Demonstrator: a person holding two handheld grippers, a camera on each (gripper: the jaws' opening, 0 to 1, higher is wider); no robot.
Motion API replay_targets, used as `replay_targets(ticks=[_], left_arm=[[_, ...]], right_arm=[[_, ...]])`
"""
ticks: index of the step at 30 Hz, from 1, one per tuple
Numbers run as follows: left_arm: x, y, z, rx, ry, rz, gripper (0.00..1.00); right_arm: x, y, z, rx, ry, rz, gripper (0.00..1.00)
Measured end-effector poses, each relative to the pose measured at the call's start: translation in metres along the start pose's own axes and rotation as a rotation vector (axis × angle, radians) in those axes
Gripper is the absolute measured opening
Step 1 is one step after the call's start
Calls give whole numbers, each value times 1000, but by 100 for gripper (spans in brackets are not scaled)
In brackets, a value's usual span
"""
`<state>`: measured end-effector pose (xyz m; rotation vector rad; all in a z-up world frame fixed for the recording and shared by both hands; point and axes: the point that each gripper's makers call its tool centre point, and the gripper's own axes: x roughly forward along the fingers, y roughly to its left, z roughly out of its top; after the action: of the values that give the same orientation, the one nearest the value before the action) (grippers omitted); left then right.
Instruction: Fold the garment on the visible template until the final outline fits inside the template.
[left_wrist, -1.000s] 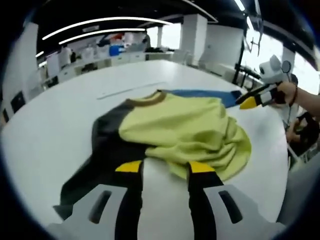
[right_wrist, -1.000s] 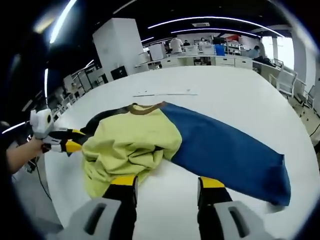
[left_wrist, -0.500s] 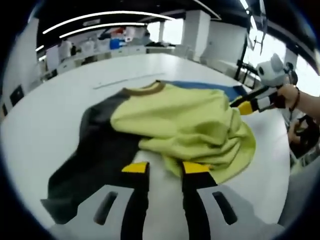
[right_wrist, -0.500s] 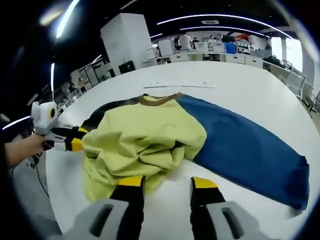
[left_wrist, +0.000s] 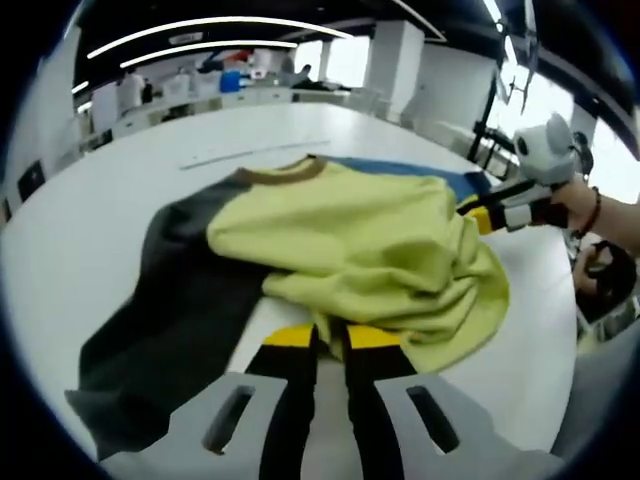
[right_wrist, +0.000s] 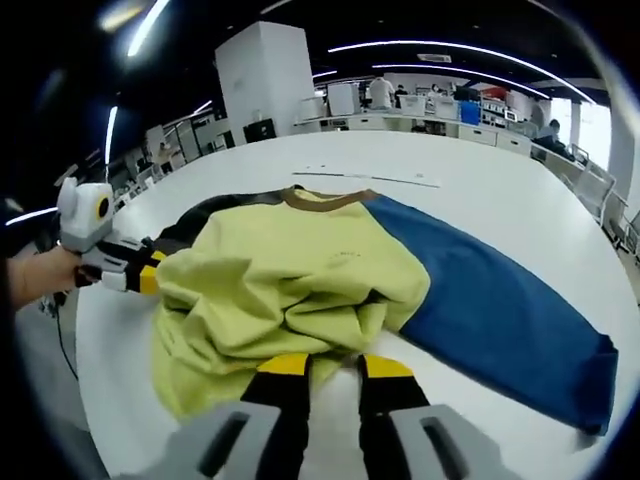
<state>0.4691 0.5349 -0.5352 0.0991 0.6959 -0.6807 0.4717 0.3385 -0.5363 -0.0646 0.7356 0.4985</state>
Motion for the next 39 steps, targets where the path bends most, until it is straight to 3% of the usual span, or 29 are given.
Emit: replay_targets(ticks=[3,11,22,29,39], left_arm=[[0,0,0,-4,0,4,5],[-2,-3,0,7,-2,8,0],[-27,0,-3,44,11,90,0],[-40,-3,-4,65,10,117,0],[-56,-9,-14,35,17,143,0]], right_arm=[[1,1,1,-1,-2,-5,0],[-2,0,1,9,-4,-5,0],[-39,2,1,0,-33,-7,0],[-55,0,-10,19,-37,-29,0],[-76,1,-24,58,-41,-60,0]])
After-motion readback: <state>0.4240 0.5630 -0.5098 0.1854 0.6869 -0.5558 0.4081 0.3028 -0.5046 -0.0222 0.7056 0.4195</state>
